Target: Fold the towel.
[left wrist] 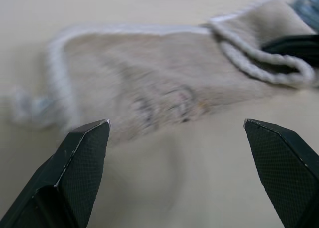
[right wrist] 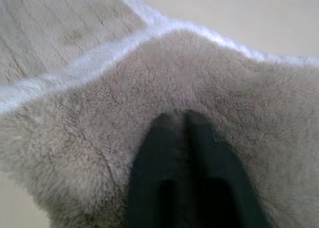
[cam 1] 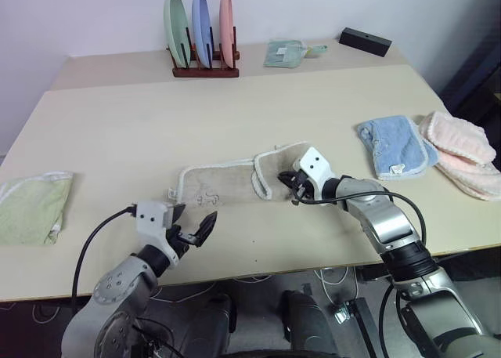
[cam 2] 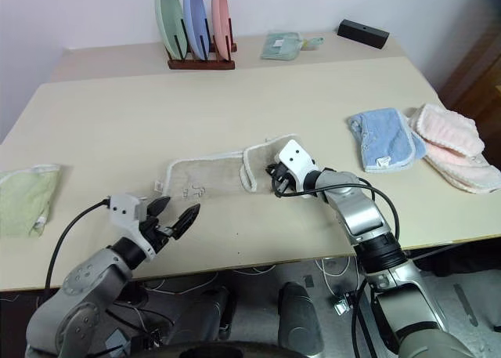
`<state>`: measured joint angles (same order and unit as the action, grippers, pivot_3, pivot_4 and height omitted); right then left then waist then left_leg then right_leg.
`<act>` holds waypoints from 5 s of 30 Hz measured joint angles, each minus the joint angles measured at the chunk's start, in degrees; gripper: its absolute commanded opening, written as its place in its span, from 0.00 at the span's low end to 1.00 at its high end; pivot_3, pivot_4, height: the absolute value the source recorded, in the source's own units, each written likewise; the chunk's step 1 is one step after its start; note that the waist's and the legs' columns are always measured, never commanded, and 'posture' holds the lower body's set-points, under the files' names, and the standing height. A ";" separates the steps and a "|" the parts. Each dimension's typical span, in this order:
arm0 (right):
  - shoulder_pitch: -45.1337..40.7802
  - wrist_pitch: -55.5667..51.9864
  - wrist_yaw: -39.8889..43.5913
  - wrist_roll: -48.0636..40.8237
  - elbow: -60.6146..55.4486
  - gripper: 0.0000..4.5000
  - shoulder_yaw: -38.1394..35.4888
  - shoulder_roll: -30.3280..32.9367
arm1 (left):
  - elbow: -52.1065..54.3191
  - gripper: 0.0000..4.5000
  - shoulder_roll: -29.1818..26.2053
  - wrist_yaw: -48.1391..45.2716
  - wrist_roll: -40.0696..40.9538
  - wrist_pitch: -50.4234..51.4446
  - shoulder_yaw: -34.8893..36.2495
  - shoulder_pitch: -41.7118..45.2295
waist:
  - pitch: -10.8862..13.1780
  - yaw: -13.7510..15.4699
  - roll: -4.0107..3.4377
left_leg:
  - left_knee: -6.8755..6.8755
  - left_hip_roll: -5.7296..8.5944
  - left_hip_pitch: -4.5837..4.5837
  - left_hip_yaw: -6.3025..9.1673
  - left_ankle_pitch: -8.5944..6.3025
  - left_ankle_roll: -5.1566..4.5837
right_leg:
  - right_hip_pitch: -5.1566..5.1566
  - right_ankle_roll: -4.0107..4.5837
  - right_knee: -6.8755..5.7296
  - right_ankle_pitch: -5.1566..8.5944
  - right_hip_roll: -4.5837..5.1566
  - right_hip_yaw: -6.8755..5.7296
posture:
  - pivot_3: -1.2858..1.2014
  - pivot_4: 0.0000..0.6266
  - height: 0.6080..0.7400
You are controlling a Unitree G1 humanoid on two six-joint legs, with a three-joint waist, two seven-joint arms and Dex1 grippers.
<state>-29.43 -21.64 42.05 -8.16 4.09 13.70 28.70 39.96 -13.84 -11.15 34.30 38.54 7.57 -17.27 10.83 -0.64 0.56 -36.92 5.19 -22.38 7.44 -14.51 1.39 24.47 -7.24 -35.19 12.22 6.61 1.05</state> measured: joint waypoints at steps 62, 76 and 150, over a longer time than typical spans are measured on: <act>6.94 -1.58 6.91 -2.04 -19.94 0.87 -2.10 3.99 | -17.11 0.42 -16.22 -5.62 -0.31 6.16 -19.46 35.17 | 0.06 1.25 0.17 | 0.10 0.02 -0.03 0.06 0.02 0.06 | 0.03 -0.06 0.07 -0.07 -0.02 -0.04 | 0.52 0.24 1.00; 1.62 -5.68 2.18 -3.99 -18.80 0.00 -3.33 -2.96 | -7.92 0.25 -18.07 -5.00 15.38 6.12 15.95 23.28 | 0.08 0.93 0.15 | 0.09 0.03 -0.03 0.14 0.03 0.08 | 0.02 -0.03 0.06 -0.06 -0.03 -0.05 | 0.52 0.24 1.00; -12.36 -27.37 -40.62 -25.14 -3.55 0.01 -55.55 -11.40 | -11.53 0.13 -11.16 -18.77 -9.35 -12.87 -8.83 16.24 | -0.05 -0.11 -0.05 | 0.76 -0.06 0.06 -0.17 0.18 0.28 | 0.31 0.07 0.00 -0.12 -0.10 0.00 | 0.52 0.24 1.00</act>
<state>-41.79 -49.01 1.43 -33.30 0.53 -41.85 17.31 28.43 -25.00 -29.92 24.95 25.67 -1.27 -1.03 10.78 -0.75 0.51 -36.15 5.13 -22.32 7.27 -14.33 1.67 24.78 -7.17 -35.19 12.09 6.51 1.05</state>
